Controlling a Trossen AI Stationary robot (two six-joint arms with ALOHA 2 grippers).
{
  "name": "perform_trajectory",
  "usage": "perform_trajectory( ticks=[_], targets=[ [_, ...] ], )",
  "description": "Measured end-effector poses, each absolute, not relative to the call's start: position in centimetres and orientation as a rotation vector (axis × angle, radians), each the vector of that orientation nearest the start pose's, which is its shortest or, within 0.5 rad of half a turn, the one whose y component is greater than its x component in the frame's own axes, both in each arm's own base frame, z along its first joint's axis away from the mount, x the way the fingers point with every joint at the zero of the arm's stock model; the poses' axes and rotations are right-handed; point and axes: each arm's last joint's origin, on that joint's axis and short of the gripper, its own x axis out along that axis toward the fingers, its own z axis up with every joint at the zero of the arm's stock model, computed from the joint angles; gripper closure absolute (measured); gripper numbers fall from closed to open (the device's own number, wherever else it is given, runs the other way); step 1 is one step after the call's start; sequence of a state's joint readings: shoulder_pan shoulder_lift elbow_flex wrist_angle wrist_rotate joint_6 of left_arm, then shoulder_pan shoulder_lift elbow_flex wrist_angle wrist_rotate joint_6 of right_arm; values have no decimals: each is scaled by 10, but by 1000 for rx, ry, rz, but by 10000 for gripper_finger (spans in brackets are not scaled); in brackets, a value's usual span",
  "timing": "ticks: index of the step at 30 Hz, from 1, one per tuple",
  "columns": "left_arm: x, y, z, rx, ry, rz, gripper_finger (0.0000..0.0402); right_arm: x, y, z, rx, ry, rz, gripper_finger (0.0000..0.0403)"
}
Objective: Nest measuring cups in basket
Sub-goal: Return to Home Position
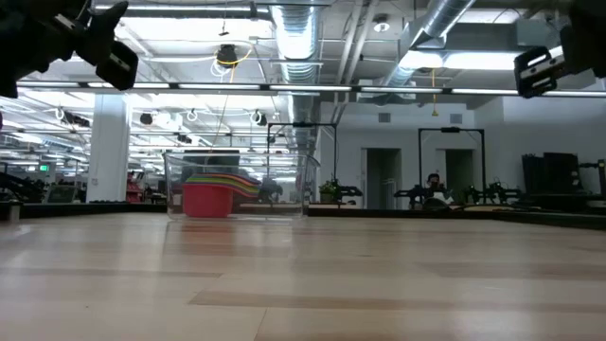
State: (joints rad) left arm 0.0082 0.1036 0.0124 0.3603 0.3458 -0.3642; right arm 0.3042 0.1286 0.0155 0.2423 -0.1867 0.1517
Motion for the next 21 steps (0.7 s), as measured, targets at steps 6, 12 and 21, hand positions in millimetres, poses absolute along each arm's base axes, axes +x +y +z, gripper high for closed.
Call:
perform_trajectory(
  ticks=[6,12,21],
  targets=[
    [96,-7,195,-272,-241,-324,285,94,29,177,149,-73,443,375],
    [97,-3,189,-279,-184,-260,285,94,21,173,97,-55,373,374],
    [99,-3,181,-244,-102,-287,285,96,11,172,68,-47,313,376]
  ],
)
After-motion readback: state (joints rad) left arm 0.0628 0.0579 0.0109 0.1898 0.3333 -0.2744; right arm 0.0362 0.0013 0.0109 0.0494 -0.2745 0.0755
